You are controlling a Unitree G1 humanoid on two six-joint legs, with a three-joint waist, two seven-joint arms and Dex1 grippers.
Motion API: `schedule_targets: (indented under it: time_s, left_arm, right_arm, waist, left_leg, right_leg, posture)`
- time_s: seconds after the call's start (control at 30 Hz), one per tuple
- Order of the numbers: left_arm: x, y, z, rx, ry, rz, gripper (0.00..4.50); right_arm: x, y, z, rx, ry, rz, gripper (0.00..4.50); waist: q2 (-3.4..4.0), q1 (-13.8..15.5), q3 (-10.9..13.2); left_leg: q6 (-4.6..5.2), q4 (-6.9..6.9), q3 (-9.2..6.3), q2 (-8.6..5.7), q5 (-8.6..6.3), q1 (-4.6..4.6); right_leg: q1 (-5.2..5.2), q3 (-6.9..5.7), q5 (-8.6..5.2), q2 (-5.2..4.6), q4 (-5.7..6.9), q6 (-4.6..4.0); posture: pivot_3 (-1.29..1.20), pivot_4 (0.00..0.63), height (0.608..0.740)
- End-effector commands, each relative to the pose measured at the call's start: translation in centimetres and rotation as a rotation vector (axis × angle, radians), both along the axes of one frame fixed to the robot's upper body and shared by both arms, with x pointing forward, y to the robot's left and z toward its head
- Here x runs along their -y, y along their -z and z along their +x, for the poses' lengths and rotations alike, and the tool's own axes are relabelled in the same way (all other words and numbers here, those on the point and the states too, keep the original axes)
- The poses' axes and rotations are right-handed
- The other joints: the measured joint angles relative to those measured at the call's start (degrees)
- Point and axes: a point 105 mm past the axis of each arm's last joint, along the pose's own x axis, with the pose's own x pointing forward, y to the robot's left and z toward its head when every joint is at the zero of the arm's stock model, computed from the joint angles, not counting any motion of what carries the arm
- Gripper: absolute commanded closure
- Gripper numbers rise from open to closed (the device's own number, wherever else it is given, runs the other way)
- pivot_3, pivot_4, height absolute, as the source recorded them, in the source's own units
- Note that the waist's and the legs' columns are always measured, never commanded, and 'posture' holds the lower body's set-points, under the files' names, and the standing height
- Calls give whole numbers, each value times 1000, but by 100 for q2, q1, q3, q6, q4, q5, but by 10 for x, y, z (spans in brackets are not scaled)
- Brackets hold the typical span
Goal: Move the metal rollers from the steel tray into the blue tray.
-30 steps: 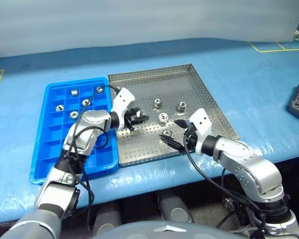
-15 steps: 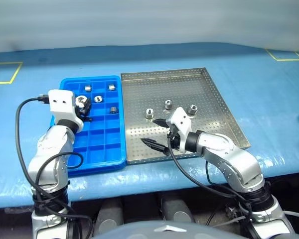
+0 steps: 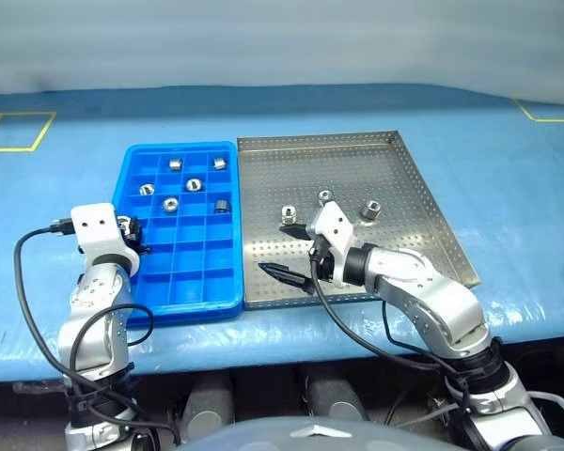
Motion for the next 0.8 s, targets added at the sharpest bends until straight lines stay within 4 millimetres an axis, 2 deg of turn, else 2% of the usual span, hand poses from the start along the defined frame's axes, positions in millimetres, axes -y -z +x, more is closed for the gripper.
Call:
schedule_targets:
  time_s: [0.03, 0.07, 0.23, 0.33, 0.4, 0.47, 0.53, 0.7, 0.8]
  left_arm:
    - [2, 6, 3, -12, 13, -40, 2055]
    - [3, 5, 4, -7, 19, -44, 1825]
    - [15, -21, 15, 69, 93, -25, 134]
    - [30, -47, 25, 138, 196, -2, 63]
    - [37, -57, 29, 168, 249, 0, 63]
    - [63, -77, 39, 215, 424, 11, 63]
    - [94, -87, 49, 228, 610, -2, 63]
    - [150, -78, 69, 136, 875, 11, 63]
    - [173, -65, 79, 74, 958, 8, 63]
  right_arm:
    - [1, -12, -1, 47, 5, 23, 0]
    - [1, -12, -1, 48, 7, 23, 0]
    - [6, -14, -1, 56, 37, 23, 0]
    - [11, -15, 0, 64, 61, 22, 0]
    - [13, -16, 1, 66, 71, 22, 0]
    - [17, -17, 3, 70, 97, 26, 0]
    - [21, -16, 3, 70, 121, 28, 0]
    - [25, -11, 2, 75, 156, 13, 0]
    - [27, -9, 2, 72, 183, 20, 0]
  waist:
    - [4, -4, -2]
    - [4, -14, -3]
    - [3, -72, -2]
    - [0, -81, -1]
    - [0, -96, -1]
    - [-1, -121, 0]
    - [-3, -113, 2]
    - [-2, -215, 1]
    - [-2, -344, 1]
  left_leg:
    - [0, 0, 0, 0, 0, 2]
    - [0, 0, 1, 0, 0, 6]
    - [-1, 4, 1, 1, 1, 6]
    - [-1, 6, 0, 1, 1, 0]
    - [-1, 7, 0, 0, 1, -3]
    - [-1, 6, 4, 0, 1, -4]
    - [-1, 6, -2, 0, 1, -9]
    - [-1, 6, 2, -4, 0, -9]
    - [-1, 2, -1, -3, 0, -9]
  right_leg:
    - [1, 0, 0, 0, 0, -1]
    - [5, 0, 0, 0, 1, -1]
    - [7, 1, 3, 2, 0, -5]
    - [5, -1, 4, 2, -3, -3]
    - [3, -1, 5, 1, -5, -2]
    - [3, 1, 6, 0, -9, 0]
    - [0, -3, 6, 1, -9, 0]
    - [2, 2, 6, -2, -12, 2]
    - [0, 1, 6, 0, -12, 2]
  posture:
    - [-34, 150, 740]
    - [-34, 150, 740]
    - [-64, 150, 740]
    - [-83, 150, 740]
    - [-90, 150, 740]
    - [-99, 150, 740]
    - [-102, 150, 740]
    - [-141, 150, 740]
    - [-171, 150, 740]
